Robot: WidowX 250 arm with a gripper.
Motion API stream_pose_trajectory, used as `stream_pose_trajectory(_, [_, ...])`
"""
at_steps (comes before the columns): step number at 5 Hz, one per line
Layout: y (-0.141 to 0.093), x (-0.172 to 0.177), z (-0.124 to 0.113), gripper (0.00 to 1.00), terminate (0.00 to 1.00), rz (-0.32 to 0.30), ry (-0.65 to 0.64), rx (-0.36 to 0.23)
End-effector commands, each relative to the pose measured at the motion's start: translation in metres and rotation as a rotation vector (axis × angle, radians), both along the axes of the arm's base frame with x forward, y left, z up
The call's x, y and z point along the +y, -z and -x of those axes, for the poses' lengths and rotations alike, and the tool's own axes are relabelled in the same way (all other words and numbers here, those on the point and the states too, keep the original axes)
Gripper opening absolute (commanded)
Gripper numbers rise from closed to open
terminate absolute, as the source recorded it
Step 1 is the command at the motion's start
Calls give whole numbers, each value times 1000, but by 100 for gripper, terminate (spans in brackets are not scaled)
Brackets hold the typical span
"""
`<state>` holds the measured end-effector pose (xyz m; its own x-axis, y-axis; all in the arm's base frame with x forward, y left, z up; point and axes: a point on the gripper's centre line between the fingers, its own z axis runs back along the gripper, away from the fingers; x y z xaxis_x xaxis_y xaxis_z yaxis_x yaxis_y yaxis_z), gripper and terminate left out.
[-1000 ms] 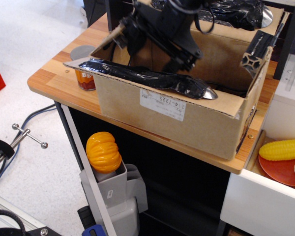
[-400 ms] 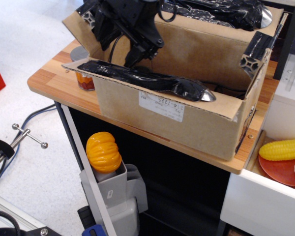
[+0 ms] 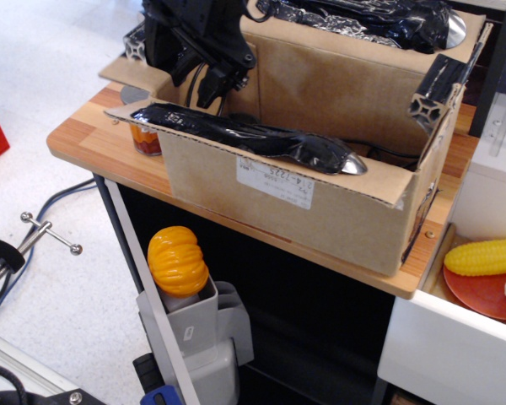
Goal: Open small4fbox flaps
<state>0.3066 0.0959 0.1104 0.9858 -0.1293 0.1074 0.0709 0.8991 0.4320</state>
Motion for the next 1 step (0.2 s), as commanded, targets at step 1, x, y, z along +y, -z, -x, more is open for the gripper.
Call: stream_pose_trajectory(1, [2,17,0,100,100,46,-35,-62])
